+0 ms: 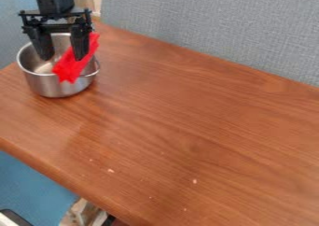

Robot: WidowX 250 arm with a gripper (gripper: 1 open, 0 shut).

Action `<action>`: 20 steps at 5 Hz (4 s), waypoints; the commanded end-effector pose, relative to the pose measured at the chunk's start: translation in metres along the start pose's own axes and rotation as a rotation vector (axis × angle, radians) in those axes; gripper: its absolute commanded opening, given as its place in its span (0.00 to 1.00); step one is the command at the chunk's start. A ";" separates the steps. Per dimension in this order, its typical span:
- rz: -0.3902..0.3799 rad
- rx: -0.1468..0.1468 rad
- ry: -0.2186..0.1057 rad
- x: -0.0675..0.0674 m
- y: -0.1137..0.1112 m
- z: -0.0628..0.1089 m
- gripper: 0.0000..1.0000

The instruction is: Put the red object in the metal pot

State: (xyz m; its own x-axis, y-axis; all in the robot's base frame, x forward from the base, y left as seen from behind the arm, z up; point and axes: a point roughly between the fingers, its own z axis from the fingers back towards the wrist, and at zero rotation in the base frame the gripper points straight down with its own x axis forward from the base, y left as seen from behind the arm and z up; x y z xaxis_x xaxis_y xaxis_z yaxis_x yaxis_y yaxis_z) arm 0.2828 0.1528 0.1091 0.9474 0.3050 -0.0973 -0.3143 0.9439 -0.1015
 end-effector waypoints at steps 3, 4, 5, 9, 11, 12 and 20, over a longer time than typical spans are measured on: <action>-0.041 -0.009 -0.088 0.006 -0.021 0.028 1.00; -0.080 -0.027 -0.103 0.005 -0.041 0.038 1.00; -0.123 -0.039 -0.107 0.000 -0.060 0.041 1.00; -0.365 -0.060 -0.096 -0.026 -0.198 0.016 1.00; -0.395 -0.034 -0.070 -0.040 -0.218 -0.018 1.00; -0.398 -0.015 -0.045 -0.041 -0.217 -0.038 1.00; -0.358 0.015 0.003 -0.028 -0.206 -0.088 0.00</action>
State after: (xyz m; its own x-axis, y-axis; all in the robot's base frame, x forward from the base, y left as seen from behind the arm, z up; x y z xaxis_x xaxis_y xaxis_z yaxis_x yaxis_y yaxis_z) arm 0.3092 -0.0648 0.0345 0.9931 -0.0531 -0.1046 0.0410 0.9925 -0.1148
